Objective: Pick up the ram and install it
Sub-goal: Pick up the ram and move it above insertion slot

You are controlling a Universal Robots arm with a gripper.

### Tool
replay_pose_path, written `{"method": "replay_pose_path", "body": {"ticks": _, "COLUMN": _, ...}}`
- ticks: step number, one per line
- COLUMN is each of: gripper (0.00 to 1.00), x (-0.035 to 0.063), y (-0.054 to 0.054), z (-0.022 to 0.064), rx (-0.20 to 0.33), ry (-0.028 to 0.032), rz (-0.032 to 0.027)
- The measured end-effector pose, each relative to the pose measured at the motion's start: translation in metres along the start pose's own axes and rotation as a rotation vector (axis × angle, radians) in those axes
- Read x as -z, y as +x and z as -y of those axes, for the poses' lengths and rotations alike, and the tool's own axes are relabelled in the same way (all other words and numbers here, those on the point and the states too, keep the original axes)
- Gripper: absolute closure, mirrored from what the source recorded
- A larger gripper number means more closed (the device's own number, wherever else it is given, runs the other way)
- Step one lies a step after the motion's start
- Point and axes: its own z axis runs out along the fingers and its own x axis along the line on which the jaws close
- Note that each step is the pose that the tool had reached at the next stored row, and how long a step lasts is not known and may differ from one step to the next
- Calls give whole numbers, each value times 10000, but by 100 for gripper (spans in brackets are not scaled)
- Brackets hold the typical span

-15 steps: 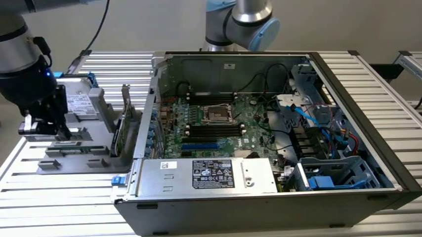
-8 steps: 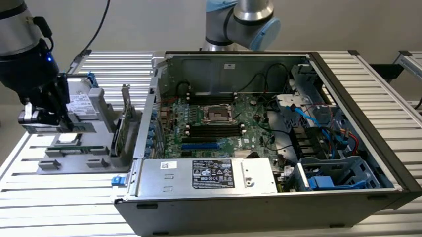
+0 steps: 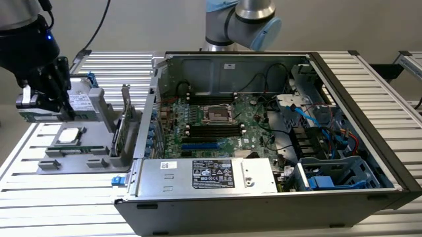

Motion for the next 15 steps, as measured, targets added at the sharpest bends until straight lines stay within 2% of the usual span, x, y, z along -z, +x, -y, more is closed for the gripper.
{"method": "replay_pose_path", "body": {"ticks": 4, "gripper": 86, "x": 125, "y": 18, "z": 154, "rx": 6, "ry": -9, "rz": 73}}
{"method": "replay_pose_path", "body": {"ticks": 6, "gripper": 86, "x": 154, "y": 24, "z": 238, "rx": 6, "ry": -18, "rz": 96}}
{"method": "replay_pose_path", "body": {"ticks": 12, "gripper": 86, "x": 173, "y": 41, "z": 503, "rx": 16, "ry": -79, "rz": 105}}
{"method": "replay_pose_path", "body": {"ticks": 15, "gripper": 86, "x": 181, "y": 49, "z": 639, "rx": 40, "ry": -87, "rz": 109}}
